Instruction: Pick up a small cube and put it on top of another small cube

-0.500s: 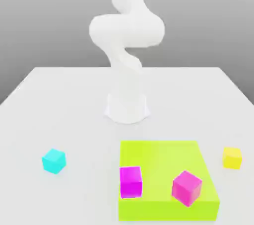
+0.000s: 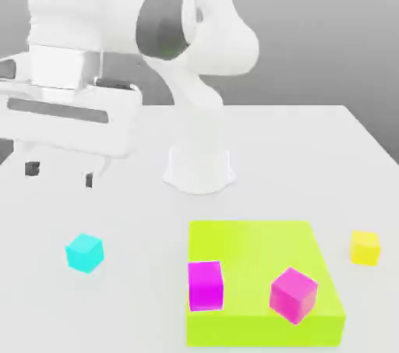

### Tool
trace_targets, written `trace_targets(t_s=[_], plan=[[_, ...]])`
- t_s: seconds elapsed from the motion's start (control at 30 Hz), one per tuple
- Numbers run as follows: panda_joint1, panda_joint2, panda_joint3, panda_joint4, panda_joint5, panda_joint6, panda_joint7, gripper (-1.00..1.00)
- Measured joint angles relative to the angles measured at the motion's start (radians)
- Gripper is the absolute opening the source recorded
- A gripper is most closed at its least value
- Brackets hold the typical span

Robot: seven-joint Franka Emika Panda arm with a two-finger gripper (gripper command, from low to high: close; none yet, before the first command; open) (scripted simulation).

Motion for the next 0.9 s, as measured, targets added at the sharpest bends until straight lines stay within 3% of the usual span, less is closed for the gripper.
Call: trace_targets(t_s=[0.17,0.4,0.43,0.67,0.9], plan=[[-0.069,0.187,-0.048,-0.105,0.107,0.123,-0.116,0.0],[-0.237,0.442,0.158,-0.074,0.314,0.319,-0.277,0.0],[-0.254,0.462,0.177,-0.07,0.321,0.335,-0.282,-1.0],[-0.255,0.459,0.177,-0.071,0.317,0.332,-0.279,-1.0],[-0.176,0.233,0.065,-0.117,0.126,0.154,-0.132,-1.0]])
